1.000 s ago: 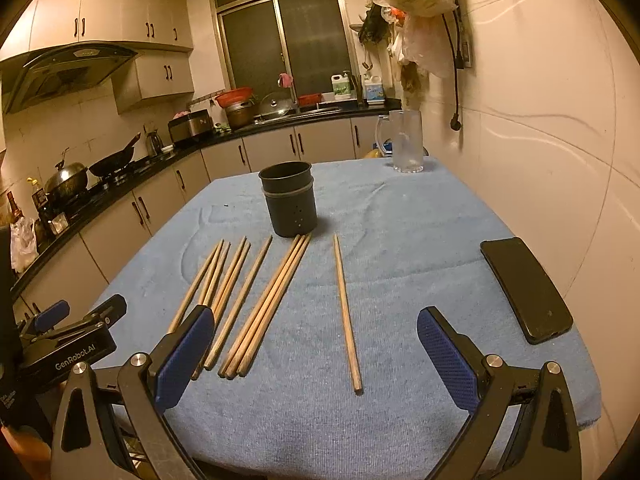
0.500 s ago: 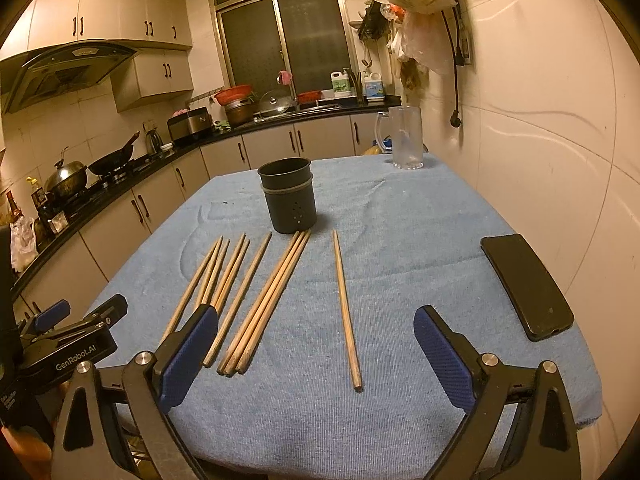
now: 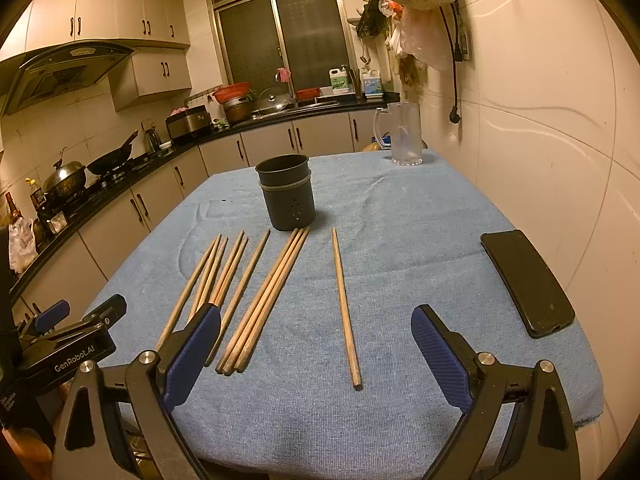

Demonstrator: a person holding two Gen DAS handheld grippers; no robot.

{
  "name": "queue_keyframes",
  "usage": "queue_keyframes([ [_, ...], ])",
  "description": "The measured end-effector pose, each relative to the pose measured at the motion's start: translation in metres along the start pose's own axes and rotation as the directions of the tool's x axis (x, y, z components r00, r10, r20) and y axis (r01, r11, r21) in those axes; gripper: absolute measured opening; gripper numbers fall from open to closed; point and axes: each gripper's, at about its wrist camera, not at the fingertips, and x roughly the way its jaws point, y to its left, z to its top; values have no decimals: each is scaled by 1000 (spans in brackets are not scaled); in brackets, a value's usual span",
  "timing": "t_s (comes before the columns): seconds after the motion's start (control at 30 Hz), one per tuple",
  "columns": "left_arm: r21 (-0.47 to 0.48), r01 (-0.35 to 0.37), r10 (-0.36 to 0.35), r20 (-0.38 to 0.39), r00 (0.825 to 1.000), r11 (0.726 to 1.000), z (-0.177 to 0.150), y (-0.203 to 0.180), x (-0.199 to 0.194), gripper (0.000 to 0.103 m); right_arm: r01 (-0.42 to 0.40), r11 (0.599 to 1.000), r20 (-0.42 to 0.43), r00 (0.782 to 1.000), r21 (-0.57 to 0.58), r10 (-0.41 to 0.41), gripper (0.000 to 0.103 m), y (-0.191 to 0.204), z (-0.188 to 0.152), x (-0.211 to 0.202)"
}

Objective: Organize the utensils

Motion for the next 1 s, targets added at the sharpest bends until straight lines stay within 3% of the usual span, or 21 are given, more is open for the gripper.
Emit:
queue_keyframes([
  [1.0,7,2,-2,-7,1000,1000,-1,-4,3,103,0,1000,-33,999,12,1,94,-1,0,9],
])
